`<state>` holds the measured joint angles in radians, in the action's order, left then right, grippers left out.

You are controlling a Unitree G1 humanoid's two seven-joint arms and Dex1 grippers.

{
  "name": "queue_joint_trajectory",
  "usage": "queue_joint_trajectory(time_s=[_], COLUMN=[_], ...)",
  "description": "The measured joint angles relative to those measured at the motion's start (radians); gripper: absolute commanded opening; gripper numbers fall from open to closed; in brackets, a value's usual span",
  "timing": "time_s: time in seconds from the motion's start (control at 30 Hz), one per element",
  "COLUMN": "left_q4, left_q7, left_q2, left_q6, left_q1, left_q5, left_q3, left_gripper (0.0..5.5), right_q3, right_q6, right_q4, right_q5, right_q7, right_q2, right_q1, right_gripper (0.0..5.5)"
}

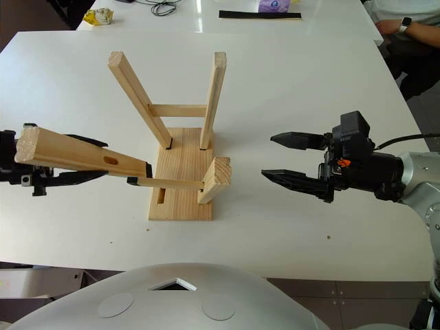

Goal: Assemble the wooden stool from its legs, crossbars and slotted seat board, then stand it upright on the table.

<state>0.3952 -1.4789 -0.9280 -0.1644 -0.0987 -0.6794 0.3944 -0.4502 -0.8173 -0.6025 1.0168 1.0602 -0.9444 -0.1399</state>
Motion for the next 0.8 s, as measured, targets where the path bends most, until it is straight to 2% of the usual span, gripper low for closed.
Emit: queue_joint_trajectory(time_s=[0.33, 0.8], left_q4=[-0.045, 0.015], left_q7=[-0.096, 0.014], left_q2=[0.029, 0.038], left_q6=[0.144, 0.065], left_q1=[-0.06, -0.088], left_q5=[0.021, -0.017], left_q3=[-0.051, -0.076], left_gripper=[2.06, 2.06], right_q3=[0.027, 0.065], right_q6=[0.039, 0.081], right_q4=[-0.009, 0.014], right_q5=[-0.072, -0.136], right_q7=[0.042, 0.084], right_q2=[-0.016, -0.049], right_q1=[-0.039, -0.04], right_gripper=[3.86, 3.86])
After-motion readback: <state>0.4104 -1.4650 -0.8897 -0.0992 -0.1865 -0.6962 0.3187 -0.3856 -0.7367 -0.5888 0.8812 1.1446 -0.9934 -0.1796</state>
